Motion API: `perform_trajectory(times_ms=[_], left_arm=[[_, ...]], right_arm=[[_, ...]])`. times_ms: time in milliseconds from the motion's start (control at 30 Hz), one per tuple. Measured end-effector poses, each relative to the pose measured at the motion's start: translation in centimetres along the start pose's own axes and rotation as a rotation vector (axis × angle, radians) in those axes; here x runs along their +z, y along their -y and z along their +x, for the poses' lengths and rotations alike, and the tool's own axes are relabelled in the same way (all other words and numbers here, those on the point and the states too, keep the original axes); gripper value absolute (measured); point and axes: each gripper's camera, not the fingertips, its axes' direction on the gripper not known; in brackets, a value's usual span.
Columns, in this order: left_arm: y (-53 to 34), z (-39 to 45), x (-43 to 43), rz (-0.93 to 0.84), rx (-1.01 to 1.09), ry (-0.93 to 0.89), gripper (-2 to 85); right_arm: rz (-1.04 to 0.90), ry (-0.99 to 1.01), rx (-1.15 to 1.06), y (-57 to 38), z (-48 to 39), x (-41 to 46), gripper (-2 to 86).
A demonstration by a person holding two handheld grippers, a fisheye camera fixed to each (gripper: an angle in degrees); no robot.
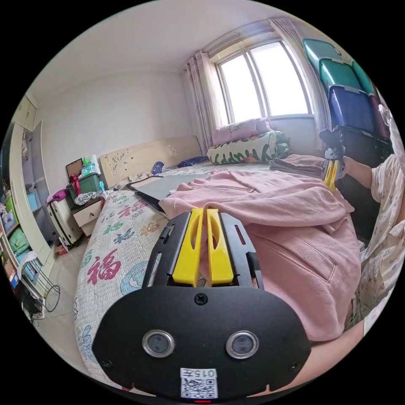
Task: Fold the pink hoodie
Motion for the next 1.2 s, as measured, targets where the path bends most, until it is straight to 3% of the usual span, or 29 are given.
perform_trajectory(times_ms=[167, 267, 367, 467, 633, 733, 800, 867, 967, 1100, 1200], left_arm=[[-0.1, 2.5, 0.3, -0.014, 0.135, -0.015, 0.3], [-0.1, 5.4, 1.8, -0.131, 0.274, -0.057, 0.3], [-0.5, 7.7, 3.0, -0.221, 0.367, -0.016, 0.3], [-0.9, 7.6, 2.8, -0.202, 0.358, -0.013, 0.3], [-1.6, 7.1, 2.6, -0.161, 0.331, -0.008, 0.3], [-2.0, 7.3, 3.0, -0.166, 0.327, 0.01, 0.3], [-2.3, 7.6, 3.7, -0.193, 0.343, 0.006, 0.3], [-2.5, 8.0, 4.1, -0.203, 0.354, 0.017, 0.3], [-3.0, 8.2, 4.5, -0.213, 0.359, 0.023, 0.4], [-3.6, 8.3, 5.1, -0.223, 0.359, 0.022, 0.4], [-4.0, 8.4, 5.3, -0.222, 0.359, 0.026, 0.4]], right_arm=[[0.197, -0.146, 0.042, -2.1, -1.1, -8.9, 0.0], [0.139, -0.231, 0.12, -3.3, -0.3, -9.6, -0.3], [0.052, -0.174, 0.204, -4.1, 1.6, -7.4, -0.4], [0.03, -0.173, 0.276, -4.1, 2.7, -6.4, -0.3], [0.321, 0.047, 0.292, -4.4, 0.8, -12.3, -0.1], [0.251, -0.28, 0.403, -3.5, -0.5, -13.1, 0.1], [0.085, -0.533, 0.494, -3.2, 0.0, -10.7, 0.7], [0.086, -0.47, 0.431, -3.4, -1.5, -9.6, 1.8], [0.132, -0.327, 0.163, -3.0, -7.6, -8.0, 6.3], [0.013, -0.271, -0.014, -1.0, -13.2, -4.5, 12.3], [-0.116, -0.473, -0.04, -0.1, -14.7, -2.2, 11.0]])
